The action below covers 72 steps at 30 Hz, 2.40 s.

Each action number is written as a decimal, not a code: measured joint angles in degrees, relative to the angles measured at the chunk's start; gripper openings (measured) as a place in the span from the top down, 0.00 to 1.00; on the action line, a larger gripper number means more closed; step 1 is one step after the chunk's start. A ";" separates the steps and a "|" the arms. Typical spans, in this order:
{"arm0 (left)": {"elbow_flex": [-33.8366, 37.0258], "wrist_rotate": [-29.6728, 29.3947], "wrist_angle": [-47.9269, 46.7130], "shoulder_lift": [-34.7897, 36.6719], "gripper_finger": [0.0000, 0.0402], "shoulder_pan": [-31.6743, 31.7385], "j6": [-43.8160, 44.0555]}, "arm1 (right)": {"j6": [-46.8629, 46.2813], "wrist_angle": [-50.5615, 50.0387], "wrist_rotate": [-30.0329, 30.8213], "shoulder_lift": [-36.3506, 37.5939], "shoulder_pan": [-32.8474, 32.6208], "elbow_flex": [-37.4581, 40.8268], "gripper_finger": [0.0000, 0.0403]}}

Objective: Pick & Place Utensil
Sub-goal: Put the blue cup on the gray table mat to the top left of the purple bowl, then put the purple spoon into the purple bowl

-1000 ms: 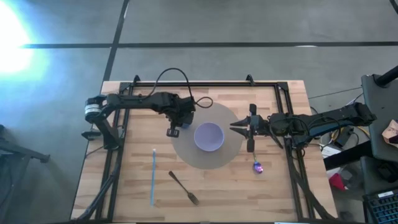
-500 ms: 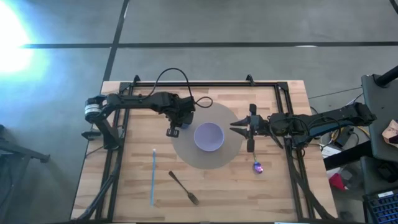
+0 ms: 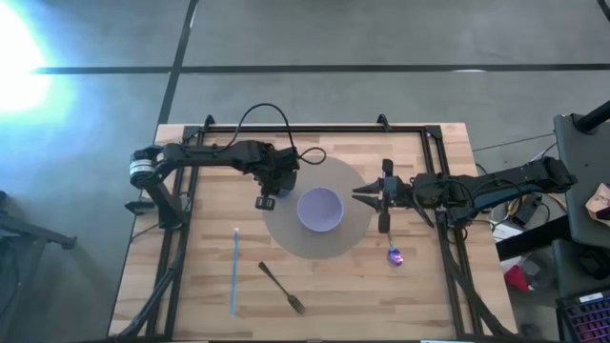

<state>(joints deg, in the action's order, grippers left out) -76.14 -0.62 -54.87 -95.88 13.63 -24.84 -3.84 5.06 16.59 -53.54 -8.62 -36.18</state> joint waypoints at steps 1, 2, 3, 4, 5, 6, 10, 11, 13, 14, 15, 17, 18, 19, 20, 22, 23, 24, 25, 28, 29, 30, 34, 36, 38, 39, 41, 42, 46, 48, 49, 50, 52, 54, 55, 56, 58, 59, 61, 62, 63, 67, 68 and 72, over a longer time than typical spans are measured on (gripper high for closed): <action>0.00 0.00 0.00 0.00 0.85 0.00 0.00 | 0.00 -0.02 -0.01 -0.02 0.00 0.00 0.83; 0.00 0.00 0.00 0.00 0.82 -0.02 0.00 | 0.00 -0.02 -0.01 -0.02 0.00 0.00 0.83; 0.00 0.00 0.00 0.00 0.80 -0.02 0.00 | 0.00 -0.01 0.00 -0.02 0.00 0.00 0.83; 0.00 0.00 0.00 0.00 0.77 -0.02 0.00 | 0.00 -0.02 0.00 -0.02 0.00 0.00 0.82; 0.00 -0.02 -0.02 0.00 0.74 0.00 0.02 | 0.00 -0.02 0.00 -0.02 0.01 0.00 0.82; 0.00 -0.02 0.00 0.01 0.71 0.00 0.28 | 0.00 -0.02 -0.01 -0.02 0.00 0.00 0.81; -0.27 -0.55 -0.79 0.22 0.60 -0.02 2.69 | 0.00 -0.02 0.00 -0.02 0.00 0.00 0.80; -0.64 -0.57 -1.51 0.22 0.58 0.00 3.15 | 0.00 -0.02 0.01 -0.02 0.02 0.00 0.80; -1.61 -0.61 -3.01 0.22 0.55 0.00 3.64 | 0.00 -0.02 0.01 -0.02 0.00 0.00 0.80; -2.08 -0.66 -3.72 0.22 0.53 0.00 3.78 | 0.00 -0.02 0.01 -0.02 0.00 0.00 0.81; -2.70 -0.68 -4.63 0.22 0.52 0.00 3.78 | 0.00 -0.03 0.00 -0.02 0.02 0.00 0.81; -4.02 -0.79 -6.28 0.22 0.51 0.00 3.92 | 0.00 -0.04 0.00 -0.02 0.01 0.00 0.82; -4.73 -0.79 -7.11 0.22 0.51 0.00 4.25 | -0.01 -0.04 -0.01 -0.02 0.00 0.00 0.83; -5.49 -0.81 -7.92 0.24 0.50 0.00 4.48 | -0.08 -0.04 -0.01 -0.02 0.02 0.00 0.83; -6.25 -0.81 -8.60 0.24 0.50 0.00 4.69 | -0.25 -0.05 -0.01 -0.02 0.00 0.00 0.84; -7.86 -0.80 -9.87 0.24 0.50 0.00 4.78 | -0.49 -0.06 -0.01 -0.02 0.00 0.00 0.85; -8.75 -0.80 -10.43 0.24 0.50 0.00 4.77 | -0.50 -0.06 -0.01 -0.02 0.00 0.00 0.85; -9.66 -0.79 -11.09 0.24 0.50 0.00 4.77 | -0.53 -0.09 -0.01 -0.02 0.00 0.00 0.85; -10.64 -0.79 -11.74 0.24 0.50 0.00 4.76 | -0.68 -0.13 -0.01 -0.02 0.00 0.00 0.85; -13.50 -0.79 -13.21 0.24 0.50 0.00 4.81 | -2.36 -0.40 -0.01 -0.02 0.00 0.00 0.85; -14.44 -0.79 -13.90 0.24 0.50 0.00 4.95 | -2.93 -0.50 -0.02 0.04 0.00 0.00 0.85; -15.39 -0.79 -14.57 0.24 0.50 0.00 5.02 | -3.53 -0.61 -0.02 0.18 0.00 0.00 0.84; -18.87 -0.79 -17.77 0.37 0.50 -0.09 4.96 | -6.97 -4.57 -0.03 1.00 0.00 -1.16 0.81; -20.82 -0.74 -20.27 0.42 0.50 -0.22 4.83 | -9.67 -10.20 -0.01 1.22 0.00 -3.43 0.79; -22.54 -0.73 -22.65 0.62 0.50 -0.42 4.95 | -12.37 -16.52 0.02 1.29 0.00 -6.14 0.77; -23.22 -0.72 -23.23 0.85 0.50 -0.53 5.05 | -13.29 -19.29 0.03 1.25 0.00 -7.58 0.76; -23.97 -0.56 -23.64 1.49 0.51 -0.88 5.28 | -14.67 -24.03 0.08 1.18 0.00 -9.92 0.74; -24.03 -0.37 -23.64 1.94 0.51 -1.11 5.42 | -15.31 -26.17 0.06 1.06 0.01 -11.13 0.74; -23.98 -0.25 -23.88 4.12 0.51 -2.54 6.65 | -18.97 -36.03 0.05 0.92 0.00 -15.85 0.70; -23.98 -0.22 -24.24 5.35 0.51 -3.38 7.88 | -23.26 -41.94 0.02 0.88 0.00 -18.15 0.69; -23.98 -0.20 -24.17 5.90 0.51 -3.81 8.53 | -25.63 -45.43 -0.05 0.88 0.00 -19.19 0.69; -23.98 -0.21 -24.12 6.32 0.51 -4.26 9.39 | -28.17 -48.31 -0.11 0.88 0.00 -20.18 0.68; -23.90 -0.22 -23.94 7.04 0.51 -5.23 10.71 | -32.82 -53.62 -0.35 0.88 0.00 -21.75 0.68; -23.82 -0.18 -23.60 7.57 0.51 -6.36 11.93 | -36.79 -57.92 -1.01 0.88 -0.10 -22.53 0.68; -23.55 -0.11 -23.23 7.94 0.51 -6.97 12.49 | -38.73 -59.24 -1.63 0.85 -0.13 -22.65 0.68; -23.06 0.07 -22.74 8.30 0.51 -7.65 12.86 | -40.67 -60.31 -2.65 0.83 -0.16 -22.63 0.69; -21.47 0.11 -21.51 9.06 0.51 -9.03 13.23 | -44.49 -60.41 -5.02 0.85 -0.41 -21.67 0.70; -20.50 0.11 -20.76 9.45 0.51 -9.80 13.48 | -46.15 -60.57 -6.62 0.85 -0.57 -21.00 0.70; -18.20 0.11 -19.04 10.22 0.51 -11.17 14.14 | -48.73 -60.53 -9.39 0.80 -1.05 -19.58 0.71; -16.91 0.13 -18.07 10.79 0.51 -11.80 14.49 | -50.24 -60.40 -10.39 0.60 -1.37 -18.84 0.71; -15.58 0.13 -17.24 11.25 0.51 -12.45 14.76 | -51.71 -60.38 -11.23 0.40 -1.64 -18.15 0.72; -9.70 0.14 -12.54 13.84 0.51 -14.64 15.56 | -56.66 -60.61 -13.69 -1.04 -3.05 -16.27 0.74; -7.99 0.13 -11.26 14.60 0.51 -15.16 15.69 | -57.45 -60.56 -13.92 -1.59 -3.50 -16.14 0.74; -0.31 0.17 -4.81 18.43 0.51 -16.56 16.70 | -58.93 -60.19 -14.05 -4.46 -5.04 -16.00 0.76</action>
<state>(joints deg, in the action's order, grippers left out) -76.44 -0.45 -59.68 -77.44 -2.93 -8.14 -62.77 -55.13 2.54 -58.00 -13.67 -52.18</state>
